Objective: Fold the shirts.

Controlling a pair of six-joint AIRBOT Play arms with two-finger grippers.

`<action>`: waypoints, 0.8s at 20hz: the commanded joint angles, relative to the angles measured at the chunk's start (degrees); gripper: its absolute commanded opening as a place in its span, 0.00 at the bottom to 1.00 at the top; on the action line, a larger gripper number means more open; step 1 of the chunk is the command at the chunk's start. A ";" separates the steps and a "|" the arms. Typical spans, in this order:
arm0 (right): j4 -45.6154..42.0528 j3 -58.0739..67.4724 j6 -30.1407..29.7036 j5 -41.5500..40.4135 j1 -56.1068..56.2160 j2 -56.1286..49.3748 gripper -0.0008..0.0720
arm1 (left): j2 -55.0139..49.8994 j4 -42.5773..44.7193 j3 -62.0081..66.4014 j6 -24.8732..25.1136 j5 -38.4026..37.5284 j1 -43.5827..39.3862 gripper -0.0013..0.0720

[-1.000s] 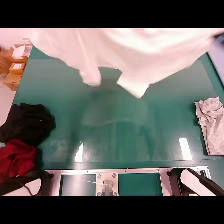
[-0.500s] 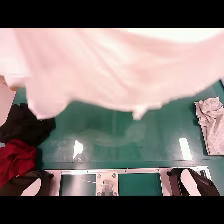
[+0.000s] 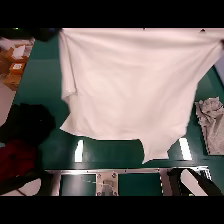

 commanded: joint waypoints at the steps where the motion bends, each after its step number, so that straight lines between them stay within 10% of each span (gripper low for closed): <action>1: -0.02 -12.79 -2.75 -10.69 1.51 -12.02 0.03 | -16.98 -13.81 -4.33 8.20 10.23 -1.62 0.04; 7: 1.42 -9.31 -3.98 -11.50 1.73 -31.21 0.03 | -33.73 -21.75 1.90 12.68 11.67 -2.27 0.04; 8: 1.25 -8.96 -3.96 -11.32 1.66 -31.39 0.15 | -33.70 -21.75 2.47 12.52 9.84 -1.44 0.13; 9: 0.68 -8.00 -3.93 -9.79 1.07 -31.34 0.46 | -33.59 -21.70 3.82 12.22 6.01 0.11 0.52; 10: -0.74 -6.49 -3.76 -6.19 -0.28 -31.26 0.56 | -33.62 -21.38 5.84 10.49 1.03 2.05 0.70; 16: -11.58 -11.61 1.95 12.72 -13.20 -26.32 0.47 | -33.59 -11.39 16.50 -3.78 -30.91 17.59 0.69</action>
